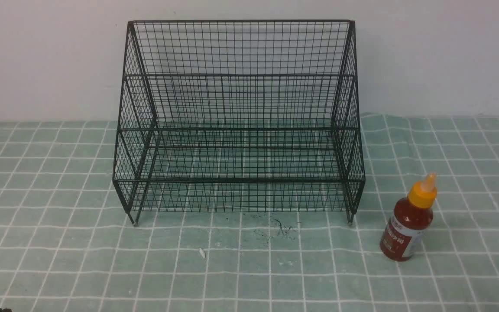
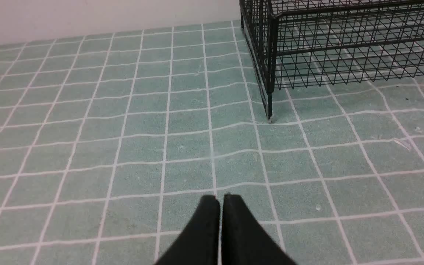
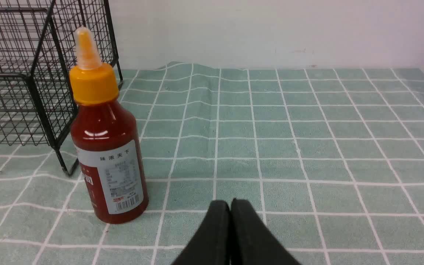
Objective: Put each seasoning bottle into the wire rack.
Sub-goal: Use the right arm to grab the condiment bottle closest to it
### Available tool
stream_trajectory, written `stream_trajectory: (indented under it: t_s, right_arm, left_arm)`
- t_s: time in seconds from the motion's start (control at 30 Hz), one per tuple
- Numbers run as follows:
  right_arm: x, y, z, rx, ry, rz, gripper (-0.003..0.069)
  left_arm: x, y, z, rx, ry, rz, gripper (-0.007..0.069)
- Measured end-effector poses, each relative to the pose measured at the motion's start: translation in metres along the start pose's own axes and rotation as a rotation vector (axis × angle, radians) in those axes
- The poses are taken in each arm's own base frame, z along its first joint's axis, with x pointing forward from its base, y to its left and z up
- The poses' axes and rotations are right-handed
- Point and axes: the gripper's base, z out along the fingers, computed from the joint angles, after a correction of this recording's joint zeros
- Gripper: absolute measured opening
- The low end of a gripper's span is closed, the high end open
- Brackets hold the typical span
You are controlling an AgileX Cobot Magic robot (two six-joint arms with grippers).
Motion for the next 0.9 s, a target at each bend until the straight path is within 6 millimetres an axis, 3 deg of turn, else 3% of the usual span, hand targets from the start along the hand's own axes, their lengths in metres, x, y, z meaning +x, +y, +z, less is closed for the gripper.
stream_trajectory:
  t_s: [0.7, 0.77, 0.9]
  right_arm:
    - [0.0, 0.0, 0.0, -0.001, -0.001, 0.009, -0.0015]
    - [-0.001, 0.001, 0.0, -0.014, -0.018, 0.07, -0.0015]
    - [-0.012, 0.004, 0.0, -0.077, -0.142, 0.425, -0.0015]
  left_arm:
    - [0.0, 0.0, 0.0, 0.0, 0.0, 0.0, -0.0006]
    - [0.0, 0.0, 0.0, 0.0, 0.0, 0.0, -0.0006]
    - [0.0, 0.0, 0.0, 0.0, 0.0, 0.0, -0.0006]
